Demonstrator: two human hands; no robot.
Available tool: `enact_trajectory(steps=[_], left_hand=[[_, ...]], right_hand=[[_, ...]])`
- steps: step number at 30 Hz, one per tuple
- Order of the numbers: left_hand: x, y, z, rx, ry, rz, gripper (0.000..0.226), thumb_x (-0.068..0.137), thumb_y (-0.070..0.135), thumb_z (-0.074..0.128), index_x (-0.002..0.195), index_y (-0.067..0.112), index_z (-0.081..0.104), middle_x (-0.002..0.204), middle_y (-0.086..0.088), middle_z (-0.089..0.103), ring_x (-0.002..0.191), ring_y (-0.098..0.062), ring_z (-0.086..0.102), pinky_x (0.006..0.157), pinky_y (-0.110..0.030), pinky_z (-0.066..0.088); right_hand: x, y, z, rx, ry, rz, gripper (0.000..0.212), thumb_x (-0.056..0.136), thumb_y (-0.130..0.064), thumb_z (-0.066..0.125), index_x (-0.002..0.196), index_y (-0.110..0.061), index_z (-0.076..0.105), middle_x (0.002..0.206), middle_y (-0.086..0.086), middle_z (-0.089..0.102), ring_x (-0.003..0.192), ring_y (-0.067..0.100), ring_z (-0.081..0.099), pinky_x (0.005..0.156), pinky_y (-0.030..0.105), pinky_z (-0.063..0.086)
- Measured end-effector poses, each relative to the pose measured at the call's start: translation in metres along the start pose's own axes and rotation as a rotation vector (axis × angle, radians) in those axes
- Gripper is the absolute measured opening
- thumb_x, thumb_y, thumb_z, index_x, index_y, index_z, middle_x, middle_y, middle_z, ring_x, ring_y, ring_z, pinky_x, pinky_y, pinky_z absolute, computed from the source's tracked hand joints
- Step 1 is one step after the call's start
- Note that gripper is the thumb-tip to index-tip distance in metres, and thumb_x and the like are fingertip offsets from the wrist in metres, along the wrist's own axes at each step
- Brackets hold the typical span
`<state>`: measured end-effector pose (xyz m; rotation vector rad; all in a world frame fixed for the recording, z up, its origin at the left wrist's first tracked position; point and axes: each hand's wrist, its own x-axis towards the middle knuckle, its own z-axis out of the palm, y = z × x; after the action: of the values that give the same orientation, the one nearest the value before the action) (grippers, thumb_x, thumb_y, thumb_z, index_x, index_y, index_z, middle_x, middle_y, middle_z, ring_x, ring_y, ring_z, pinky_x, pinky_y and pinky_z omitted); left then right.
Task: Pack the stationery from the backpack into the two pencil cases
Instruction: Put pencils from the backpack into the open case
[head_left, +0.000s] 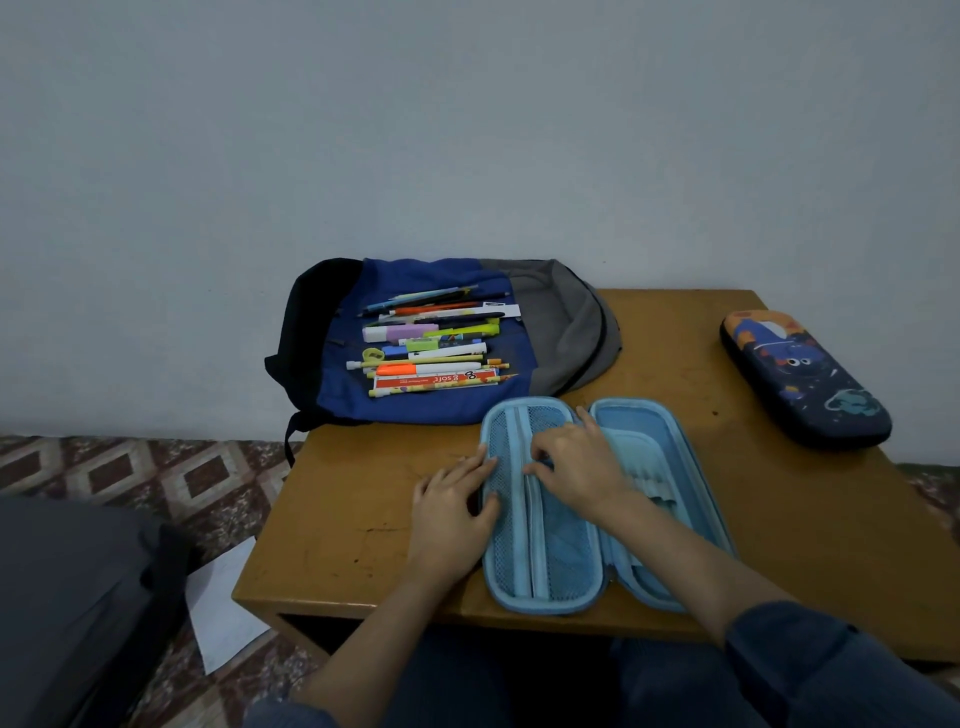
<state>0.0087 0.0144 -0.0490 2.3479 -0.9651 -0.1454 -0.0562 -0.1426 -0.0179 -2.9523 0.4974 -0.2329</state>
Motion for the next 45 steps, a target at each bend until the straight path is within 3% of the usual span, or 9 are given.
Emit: enact_trajectory(steps=[4, 7, 14, 26, 29, 32, 35, 37, 45], left_hand=[[0.000, 0.001, -0.001, -0.004, 0.001, 0.000, 0.043, 0.092, 0.035, 0.051, 0.134, 0.034, 0.045, 0.145, 0.021, 0.036, 0.129, -0.002, 0.035, 0.108, -0.028, 0.018], [-0.001, 0.000, -0.001, -0.005, 0.001, 0.003, 0.042, 0.092, 0.036, 0.050, 0.134, 0.035, 0.045, 0.145, 0.021, 0.036, 0.129, 0.000, 0.034, 0.108, -0.027, 0.018], [0.000, -0.002, 0.000, -0.022, 0.003, 0.006, 0.042, 0.091, 0.036, 0.051, 0.133, 0.037, 0.046, 0.144, 0.022, 0.036, 0.129, -0.001, 0.034, 0.107, -0.026, 0.017], [0.001, -0.004, 0.002, -0.040, 0.022, 0.014, 0.041, 0.091, 0.035, 0.053, 0.132, 0.037, 0.048, 0.142, 0.025, 0.036, 0.127, 0.001, 0.035, 0.107, -0.027, 0.017], [0.001, -0.003, 0.002, -0.032, 0.018, 0.012, 0.041, 0.091, 0.035, 0.052, 0.132, 0.036, 0.048, 0.143, 0.024, 0.036, 0.127, 0.001, 0.034, 0.108, -0.027, 0.016], [0.001, -0.003, 0.002, -0.023, 0.015, 0.013, 0.041, 0.091, 0.035, 0.052, 0.132, 0.036, 0.047, 0.143, 0.023, 0.036, 0.128, 0.002, 0.033, 0.107, -0.024, 0.014], [0.001, -0.002, 0.001, -0.003, 0.002, 0.012, 0.041, 0.093, 0.038, 0.049, 0.134, 0.037, 0.045, 0.144, 0.024, 0.034, 0.128, 0.002, 0.032, 0.107, -0.025, 0.015], [0.001, -0.001, 0.000, 0.010, -0.008, 0.014, 0.042, 0.093, 0.038, 0.047, 0.134, 0.037, 0.044, 0.145, 0.025, 0.032, 0.128, 0.001, 0.032, 0.108, -0.026, 0.017], [0.000, 0.001, -0.002, 0.004, -0.007, 0.029, 0.041, 0.093, 0.037, 0.047, 0.135, 0.036, 0.044, 0.145, 0.024, 0.032, 0.126, 0.001, 0.033, 0.099, -0.020, 0.015]], right_hand=[[0.007, 0.000, 0.000, -0.084, 0.079, -0.008, 0.024, 0.082, -0.032, 0.067, 0.079, -0.009, 0.065, 0.083, 0.007, 0.069, 0.091, 0.025, 0.061, 0.110, 0.052, 0.023], [0.013, 0.002, 0.004, -0.104, 0.106, -0.010, 0.025, 0.069, -0.027, 0.079, 0.063, -0.007, 0.064, 0.063, 0.009, 0.068, 0.070, 0.030, 0.065, 0.085, 0.050, 0.046], [0.037, 0.002, 0.003, -0.171, 0.048, -0.010, 0.033, 0.097, -0.033, 0.043, 0.107, -0.006, 0.061, 0.109, 0.011, 0.067, 0.105, 0.025, 0.060, 0.096, 0.034, 0.031], [0.052, 0.002, 0.007, -0.300, -0.047, 0.005, 0.029, 0.102, -0.022, 0.032, 0.117, -0.005, 0.050, 0.113, 0.011, 0.064, 0.104, 0.029, 0.062, 0.080, 0.036, 0.048], [0.051, -0.004, 0.002, -0.325, -0.015, 0.004, 0.015, 0.090, -0.016, 0.059, 0.097, -0.003, 0.059, 0.089, 0.013, 0.070, 0.082, 0.025, 0.070, 0.063, 0.028, 0.051], [0.052, -0.006, -0.003, -0.345, 0.015, 0.031, 0.027, 0.061, -0.021, 0.085, 0.070, -0.006, 0.064, 0.058, 0.008, 0.067, 0.051, 0.018, 0.067, 0.042, 0.018, 0.044], [0.051, -0.006, -0.003, -0.299, -0.064, 0.023, 0.018, 0.094, -0.012, 0.048, 0.107, -0.002, 0.055, 0.101, 0.014, 0.068, 0.093, 0.026, 0.068, 0.071, 0.031, 0.051], [0.054, -0.002, 0.002, -0.244, -0.040, 0.006, 0.026, 0.100, -0.011, 0.033, 0.117, -0.002, 0.050, 0.114, 0.014, 0.063, 0.105, 0.030, 0.062, 0.080, 0.035, 0.048], [0.036, -0.004, -0.012, 0.146, -0.012, 0.148, 0.029, 0.095, -0.029, 0.051, 0.090, -0.003, 0.062, 0.092, 0.014, 0.068, 0.089, 0.028, 0.060, 0.074, 0.035, 0.043]])
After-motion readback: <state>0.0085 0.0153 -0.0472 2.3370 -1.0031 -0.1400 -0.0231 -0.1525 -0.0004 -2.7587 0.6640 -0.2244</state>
